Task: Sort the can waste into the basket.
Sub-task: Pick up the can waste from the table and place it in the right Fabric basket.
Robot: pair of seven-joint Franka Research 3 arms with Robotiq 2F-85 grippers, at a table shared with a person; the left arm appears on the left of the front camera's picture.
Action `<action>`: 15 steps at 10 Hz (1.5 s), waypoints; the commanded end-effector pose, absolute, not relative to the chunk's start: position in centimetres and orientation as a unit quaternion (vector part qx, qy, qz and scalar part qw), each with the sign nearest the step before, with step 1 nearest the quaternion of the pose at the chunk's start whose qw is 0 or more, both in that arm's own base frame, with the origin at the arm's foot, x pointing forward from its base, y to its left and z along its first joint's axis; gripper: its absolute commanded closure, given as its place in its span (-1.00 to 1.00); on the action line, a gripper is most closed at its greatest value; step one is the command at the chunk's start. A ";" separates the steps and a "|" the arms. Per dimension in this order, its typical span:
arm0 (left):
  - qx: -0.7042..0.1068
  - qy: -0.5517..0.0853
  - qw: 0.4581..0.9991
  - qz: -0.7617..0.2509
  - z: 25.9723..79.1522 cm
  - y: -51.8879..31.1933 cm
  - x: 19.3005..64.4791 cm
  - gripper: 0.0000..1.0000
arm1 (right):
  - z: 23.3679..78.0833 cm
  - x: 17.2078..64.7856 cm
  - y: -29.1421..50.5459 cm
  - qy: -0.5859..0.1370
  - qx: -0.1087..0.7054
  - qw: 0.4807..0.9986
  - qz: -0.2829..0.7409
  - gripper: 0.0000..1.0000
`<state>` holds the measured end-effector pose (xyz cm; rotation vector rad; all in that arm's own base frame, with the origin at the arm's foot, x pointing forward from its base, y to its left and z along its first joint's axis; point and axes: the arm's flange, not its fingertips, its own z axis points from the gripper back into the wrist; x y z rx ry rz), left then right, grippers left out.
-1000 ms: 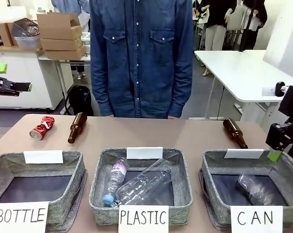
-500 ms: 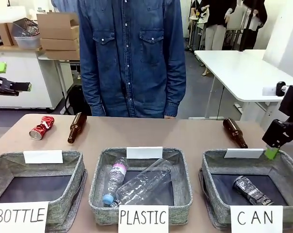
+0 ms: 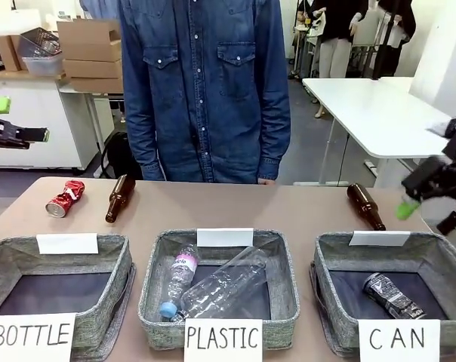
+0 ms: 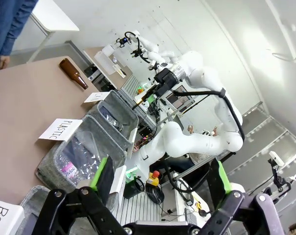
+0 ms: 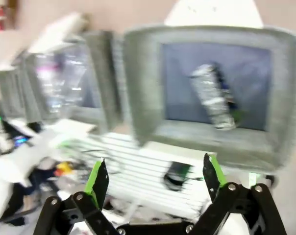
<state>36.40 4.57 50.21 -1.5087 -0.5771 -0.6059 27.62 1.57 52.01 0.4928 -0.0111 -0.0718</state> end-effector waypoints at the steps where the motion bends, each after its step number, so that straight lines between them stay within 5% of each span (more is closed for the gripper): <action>1: -0.669 -0.264 0.639 -0.272 50.4 4.4 36.3 -1.00 | 53.2 29.0 1.5 -0.062 0.495 0.854 -0.151 -1.00; 4: -0.669 -0.264 0.639 -0.272 50.4 4.4 36.3 -1.00 | 52.5 30.5 1.2 -0.066 0.542 0.800 -0.248 -1.00; 5: -0.669 -0.264 0.639 -0.272 50.4 4.4 36.3 -1.00 | 53.8 29.6 0.2 -0.015 0.445 0.882 -0.156 -1.00; 15: -0.669 -0.264 0.639 -0.272 50.4 4.4 36.3 -1.00 | 53.8 29.6 0.2 -0.015 0.445 0.882 -0.156 -1.00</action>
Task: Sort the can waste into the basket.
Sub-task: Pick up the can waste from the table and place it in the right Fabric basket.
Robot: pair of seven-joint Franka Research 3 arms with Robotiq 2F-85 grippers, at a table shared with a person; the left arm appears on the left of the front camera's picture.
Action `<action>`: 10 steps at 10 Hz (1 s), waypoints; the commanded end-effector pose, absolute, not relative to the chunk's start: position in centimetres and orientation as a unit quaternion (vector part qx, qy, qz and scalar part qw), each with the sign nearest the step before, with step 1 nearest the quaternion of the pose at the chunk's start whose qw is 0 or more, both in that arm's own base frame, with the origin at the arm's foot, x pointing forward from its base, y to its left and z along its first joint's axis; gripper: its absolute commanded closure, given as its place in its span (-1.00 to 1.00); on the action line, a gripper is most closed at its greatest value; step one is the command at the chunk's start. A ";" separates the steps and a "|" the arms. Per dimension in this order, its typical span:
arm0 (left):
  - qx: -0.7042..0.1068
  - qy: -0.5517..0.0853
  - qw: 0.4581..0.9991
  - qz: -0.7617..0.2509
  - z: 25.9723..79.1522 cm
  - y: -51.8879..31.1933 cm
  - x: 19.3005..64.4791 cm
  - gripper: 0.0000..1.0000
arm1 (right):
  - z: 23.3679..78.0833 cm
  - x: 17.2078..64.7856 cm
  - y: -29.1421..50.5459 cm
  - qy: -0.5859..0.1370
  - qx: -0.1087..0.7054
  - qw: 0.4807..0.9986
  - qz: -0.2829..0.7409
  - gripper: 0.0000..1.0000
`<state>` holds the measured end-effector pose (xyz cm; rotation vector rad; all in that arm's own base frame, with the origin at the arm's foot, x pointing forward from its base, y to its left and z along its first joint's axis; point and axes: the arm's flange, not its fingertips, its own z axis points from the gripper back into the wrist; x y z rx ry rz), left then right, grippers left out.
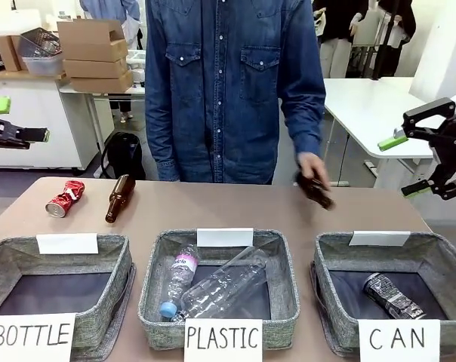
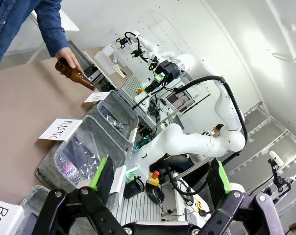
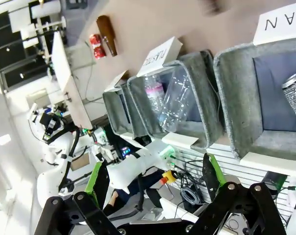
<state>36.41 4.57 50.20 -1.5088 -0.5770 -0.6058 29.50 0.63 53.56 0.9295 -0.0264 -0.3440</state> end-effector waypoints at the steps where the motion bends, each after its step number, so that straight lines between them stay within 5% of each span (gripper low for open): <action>1: -0.669 -0.264 0.639 -0.272 50.4 4.4 36.3 -1.00 | 53.8 29.6 0.2 -0.015 0.445 0.882 -0.156 -1.00; 8: -0.634 -0.261 0.671 -0.283 51.2 3.5 36.4 -1.00 | 53.8 29.6 0.2 -0.015 0.445 0.882 -0.156 -1.00; 10: -0.604 -0.209 0.709 -0.298 51.8 -0.4 40.8 -1.00 | 53.8 29.6 0.2 -0.015 0.445 0.882 -0.156 -1.00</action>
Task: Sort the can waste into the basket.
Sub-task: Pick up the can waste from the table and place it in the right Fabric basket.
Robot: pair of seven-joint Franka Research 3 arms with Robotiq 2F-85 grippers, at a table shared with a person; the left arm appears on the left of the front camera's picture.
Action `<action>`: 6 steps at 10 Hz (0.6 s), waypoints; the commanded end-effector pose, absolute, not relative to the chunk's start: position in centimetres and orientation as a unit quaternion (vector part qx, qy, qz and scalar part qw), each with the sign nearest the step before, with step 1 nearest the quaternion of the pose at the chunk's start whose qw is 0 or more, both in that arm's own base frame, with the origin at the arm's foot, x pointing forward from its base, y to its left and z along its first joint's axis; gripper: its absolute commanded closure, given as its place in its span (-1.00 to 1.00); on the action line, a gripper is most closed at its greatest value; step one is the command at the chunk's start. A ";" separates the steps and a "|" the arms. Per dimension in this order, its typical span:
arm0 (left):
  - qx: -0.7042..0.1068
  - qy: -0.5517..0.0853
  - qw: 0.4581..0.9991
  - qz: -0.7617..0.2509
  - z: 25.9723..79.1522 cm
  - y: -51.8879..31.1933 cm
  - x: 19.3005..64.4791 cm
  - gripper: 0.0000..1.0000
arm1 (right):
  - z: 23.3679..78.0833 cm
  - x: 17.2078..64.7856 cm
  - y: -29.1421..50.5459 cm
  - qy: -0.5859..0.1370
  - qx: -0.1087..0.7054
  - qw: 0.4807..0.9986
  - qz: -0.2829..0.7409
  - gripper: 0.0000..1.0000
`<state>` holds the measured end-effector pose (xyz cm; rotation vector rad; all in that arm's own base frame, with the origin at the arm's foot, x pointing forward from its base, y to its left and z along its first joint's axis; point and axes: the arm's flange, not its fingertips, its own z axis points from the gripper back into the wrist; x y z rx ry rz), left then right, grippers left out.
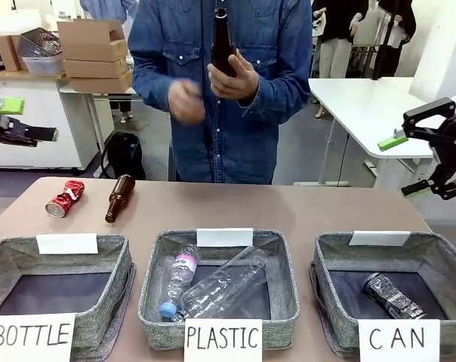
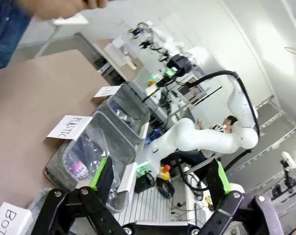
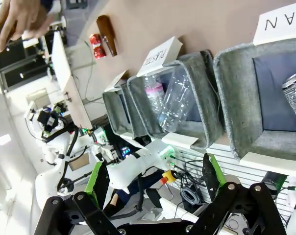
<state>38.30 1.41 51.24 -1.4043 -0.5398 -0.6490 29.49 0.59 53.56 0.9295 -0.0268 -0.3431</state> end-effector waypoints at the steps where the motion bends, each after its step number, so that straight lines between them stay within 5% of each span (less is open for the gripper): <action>1: -0.588 -0.179 0.728 -0.303 51.6 -3.2 43.2 -1.00 | 53.8 29.6 0.2 -0.015 0.445 0.882 -0.156 -1.00; 3: -0.566 -0.163 0.750 -0.299 52.0 -4.1 44.7 -1.00 | 53.8 29.6 0.2 -0.015 0.445 0.882 -0.156 -1.00; 6: -0.567 -0.205 0.763 -0.233 53.2 4.7 40.1 -1.00 | 53.8 29.6 0.2 -0.015 0.445 0.882 -0.156 -1.00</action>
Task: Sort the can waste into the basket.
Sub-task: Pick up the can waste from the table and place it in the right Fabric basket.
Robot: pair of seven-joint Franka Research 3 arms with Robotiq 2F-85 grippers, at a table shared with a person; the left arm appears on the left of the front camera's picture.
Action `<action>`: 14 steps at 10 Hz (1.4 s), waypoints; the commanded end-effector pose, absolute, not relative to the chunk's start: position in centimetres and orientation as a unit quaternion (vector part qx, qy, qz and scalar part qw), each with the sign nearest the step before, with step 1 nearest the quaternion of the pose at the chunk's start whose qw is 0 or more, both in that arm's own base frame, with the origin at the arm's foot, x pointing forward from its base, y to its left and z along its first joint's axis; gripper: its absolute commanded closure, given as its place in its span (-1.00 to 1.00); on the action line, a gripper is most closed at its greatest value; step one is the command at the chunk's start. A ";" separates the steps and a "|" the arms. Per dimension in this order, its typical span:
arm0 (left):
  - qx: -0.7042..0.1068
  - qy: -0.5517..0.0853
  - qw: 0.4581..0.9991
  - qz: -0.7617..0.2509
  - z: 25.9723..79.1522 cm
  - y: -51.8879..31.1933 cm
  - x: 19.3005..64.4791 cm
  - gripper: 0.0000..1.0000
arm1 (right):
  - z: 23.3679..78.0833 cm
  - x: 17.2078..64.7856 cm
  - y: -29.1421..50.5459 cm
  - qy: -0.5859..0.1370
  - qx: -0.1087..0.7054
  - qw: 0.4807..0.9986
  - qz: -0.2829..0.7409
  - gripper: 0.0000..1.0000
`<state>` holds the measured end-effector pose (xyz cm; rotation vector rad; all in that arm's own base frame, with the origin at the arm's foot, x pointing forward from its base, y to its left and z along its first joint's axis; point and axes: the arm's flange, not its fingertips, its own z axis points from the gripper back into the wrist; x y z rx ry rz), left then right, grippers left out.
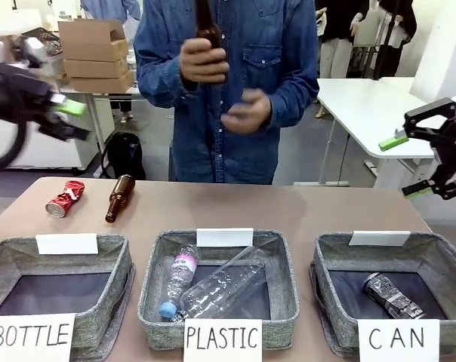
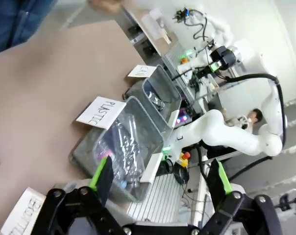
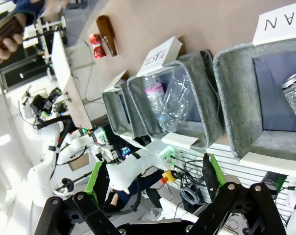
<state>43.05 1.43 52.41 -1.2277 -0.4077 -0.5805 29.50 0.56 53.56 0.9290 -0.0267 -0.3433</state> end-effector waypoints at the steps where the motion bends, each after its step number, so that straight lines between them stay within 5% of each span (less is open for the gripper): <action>1: -0.555 -0.226 0.774 -0.206 53.1 7.4 38.0 -1.00 | 53.8 29.6 0.2 -0.015 0.445 0.882 -0.156 -1.00; 4: -0.569 -0.295 0.754 -0.143 52.3 12.1 34.2 -1.00 | 53.8 29.6 0.2 -0.015 0.445 0.882 -0.156 -1.00; 7: -0.570 -0.225 0.759 -0.221 53.4 13.0 34.6 -1.00 | 53.8 29.6 0.2 -0.015 0.445 0.882 -0.156 -1.00; 11: -0.569 -0.347 0.734 -0.131 56.4 23.6 27.9 -1.00 | 53.8 29.6 0.2 -0.015 0.445 0.882 -0.156 -1.00; 14: -0.573 -0.334 0.739 -0.117 54.0 23.5 26.8 -1.00 | 53.8 29.6 0.2 -0.015 0.445 0.882 -0.156 -1.00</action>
